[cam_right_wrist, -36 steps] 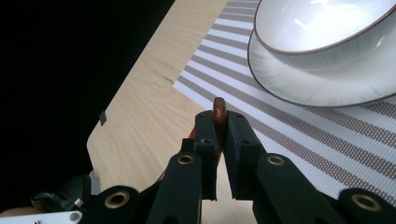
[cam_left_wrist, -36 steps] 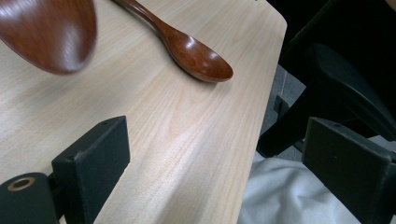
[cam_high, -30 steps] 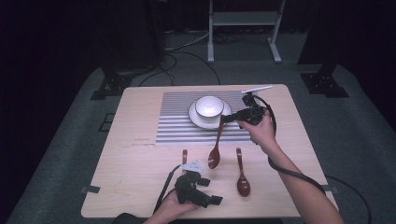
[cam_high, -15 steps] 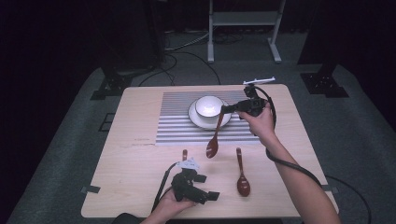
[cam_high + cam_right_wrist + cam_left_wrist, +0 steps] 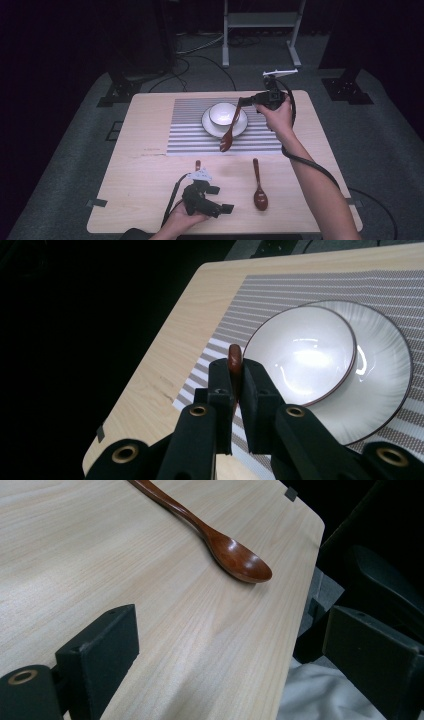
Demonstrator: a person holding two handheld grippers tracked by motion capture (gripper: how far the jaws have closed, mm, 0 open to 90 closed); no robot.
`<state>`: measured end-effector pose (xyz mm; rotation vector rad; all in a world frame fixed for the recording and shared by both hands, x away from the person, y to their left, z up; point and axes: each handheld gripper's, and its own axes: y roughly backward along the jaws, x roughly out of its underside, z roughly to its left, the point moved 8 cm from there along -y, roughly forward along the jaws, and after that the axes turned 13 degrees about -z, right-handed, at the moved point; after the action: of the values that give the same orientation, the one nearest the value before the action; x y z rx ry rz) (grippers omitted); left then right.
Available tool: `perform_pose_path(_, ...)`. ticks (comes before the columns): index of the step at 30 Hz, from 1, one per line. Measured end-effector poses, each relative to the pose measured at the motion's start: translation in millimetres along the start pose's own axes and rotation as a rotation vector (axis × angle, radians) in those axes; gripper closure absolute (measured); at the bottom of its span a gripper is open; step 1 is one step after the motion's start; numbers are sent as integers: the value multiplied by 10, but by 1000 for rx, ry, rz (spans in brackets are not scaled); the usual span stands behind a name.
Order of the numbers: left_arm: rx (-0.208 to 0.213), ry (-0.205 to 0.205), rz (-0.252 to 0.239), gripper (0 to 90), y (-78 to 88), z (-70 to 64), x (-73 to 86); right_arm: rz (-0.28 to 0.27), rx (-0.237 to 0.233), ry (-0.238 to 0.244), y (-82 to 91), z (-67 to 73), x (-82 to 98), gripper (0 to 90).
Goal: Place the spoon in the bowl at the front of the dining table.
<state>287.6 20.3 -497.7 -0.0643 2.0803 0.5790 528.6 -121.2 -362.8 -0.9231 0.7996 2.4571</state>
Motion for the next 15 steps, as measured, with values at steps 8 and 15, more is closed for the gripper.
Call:
perform_pose_path(8,-3,-1,-5,67,9,12,-7,-36,30,-3,-34,-18,-158,833)
perform_pose_path(15,-1,0,-6,67,6,0,-5,-84,56,-17,-14,-31,-326,833)
